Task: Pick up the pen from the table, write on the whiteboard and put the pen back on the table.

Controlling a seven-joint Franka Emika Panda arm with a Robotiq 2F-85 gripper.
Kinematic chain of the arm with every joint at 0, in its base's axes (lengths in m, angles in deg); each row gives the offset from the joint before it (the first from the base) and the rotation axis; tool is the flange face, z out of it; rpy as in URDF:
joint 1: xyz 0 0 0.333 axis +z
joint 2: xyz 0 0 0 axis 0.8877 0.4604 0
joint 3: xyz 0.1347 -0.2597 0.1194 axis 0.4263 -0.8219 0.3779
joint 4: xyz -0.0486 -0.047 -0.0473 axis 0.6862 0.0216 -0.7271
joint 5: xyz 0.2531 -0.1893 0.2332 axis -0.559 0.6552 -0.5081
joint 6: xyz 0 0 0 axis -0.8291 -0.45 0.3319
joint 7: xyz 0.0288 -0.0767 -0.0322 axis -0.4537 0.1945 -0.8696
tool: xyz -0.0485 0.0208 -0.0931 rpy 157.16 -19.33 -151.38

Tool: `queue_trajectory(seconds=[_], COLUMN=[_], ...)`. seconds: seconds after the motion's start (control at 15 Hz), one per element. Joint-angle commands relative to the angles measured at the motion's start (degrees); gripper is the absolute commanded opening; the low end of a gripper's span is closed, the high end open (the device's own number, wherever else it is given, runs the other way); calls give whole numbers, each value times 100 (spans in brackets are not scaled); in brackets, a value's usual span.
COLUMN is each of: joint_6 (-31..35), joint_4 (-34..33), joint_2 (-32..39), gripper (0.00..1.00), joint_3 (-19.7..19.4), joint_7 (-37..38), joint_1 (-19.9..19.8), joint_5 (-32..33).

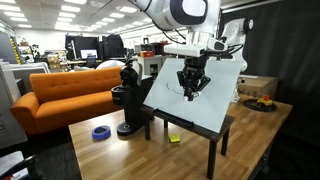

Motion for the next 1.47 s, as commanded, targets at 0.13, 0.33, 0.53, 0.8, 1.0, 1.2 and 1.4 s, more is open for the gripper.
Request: queue_trajectory(seconds=[0.13, 0.33, 0.53, 0.8, 1.0, 1.2, 1.4], joint_6=[-172, -159, -97, 121, 237, 339, 435], joint_4=[-59, 530, 1400, 2547, 3101, 3249, 3126], joint_2=[-34, -492, -1176, -2107, -2587, -2770, -2725], gripper=[5, 5, 5, 5, 5, 5, 5], joint_3=[17, -1, -16, -34, -26, -27, -29], joint_7=[-6, -39, -173, -315, -258, -166, -100], joint_1=[-26, 17, 80, 303, 541, 744, 851], joint_5=[-29, 15, 35, 104, 154, 222, 220])
